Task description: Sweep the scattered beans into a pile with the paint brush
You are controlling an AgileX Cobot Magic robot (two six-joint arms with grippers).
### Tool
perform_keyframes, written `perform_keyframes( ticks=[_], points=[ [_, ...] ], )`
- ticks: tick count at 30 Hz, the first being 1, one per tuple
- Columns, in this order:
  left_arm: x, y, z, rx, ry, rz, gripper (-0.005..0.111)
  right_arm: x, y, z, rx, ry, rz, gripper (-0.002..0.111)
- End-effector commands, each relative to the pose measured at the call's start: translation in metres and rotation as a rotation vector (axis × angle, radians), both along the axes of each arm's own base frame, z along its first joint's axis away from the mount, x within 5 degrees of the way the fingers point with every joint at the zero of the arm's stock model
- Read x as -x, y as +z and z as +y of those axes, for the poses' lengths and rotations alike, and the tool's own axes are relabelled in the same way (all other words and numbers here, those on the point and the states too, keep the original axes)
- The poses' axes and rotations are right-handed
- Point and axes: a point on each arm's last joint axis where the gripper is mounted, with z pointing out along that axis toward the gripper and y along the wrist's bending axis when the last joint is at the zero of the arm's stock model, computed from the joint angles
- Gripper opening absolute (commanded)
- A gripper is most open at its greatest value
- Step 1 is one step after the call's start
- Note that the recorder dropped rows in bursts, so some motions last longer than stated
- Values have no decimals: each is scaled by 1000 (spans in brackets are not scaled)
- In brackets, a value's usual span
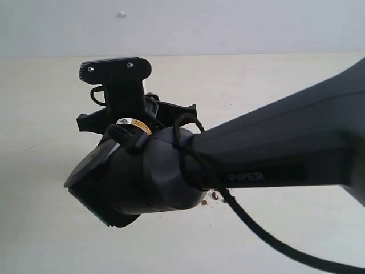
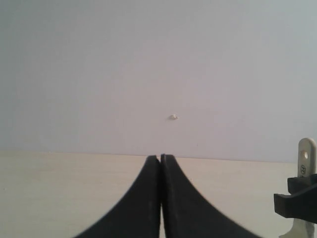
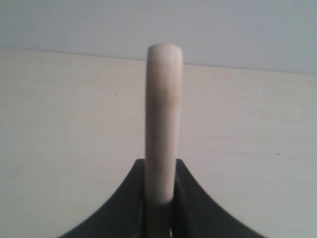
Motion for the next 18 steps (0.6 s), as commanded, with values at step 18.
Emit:
perform_keyframes(
  ticks=[18],
  points=[
    [0, -1, 0, 5, 0, -2, 0, -43, 1, -9, -396, -45, -183, 0]
  ],
)
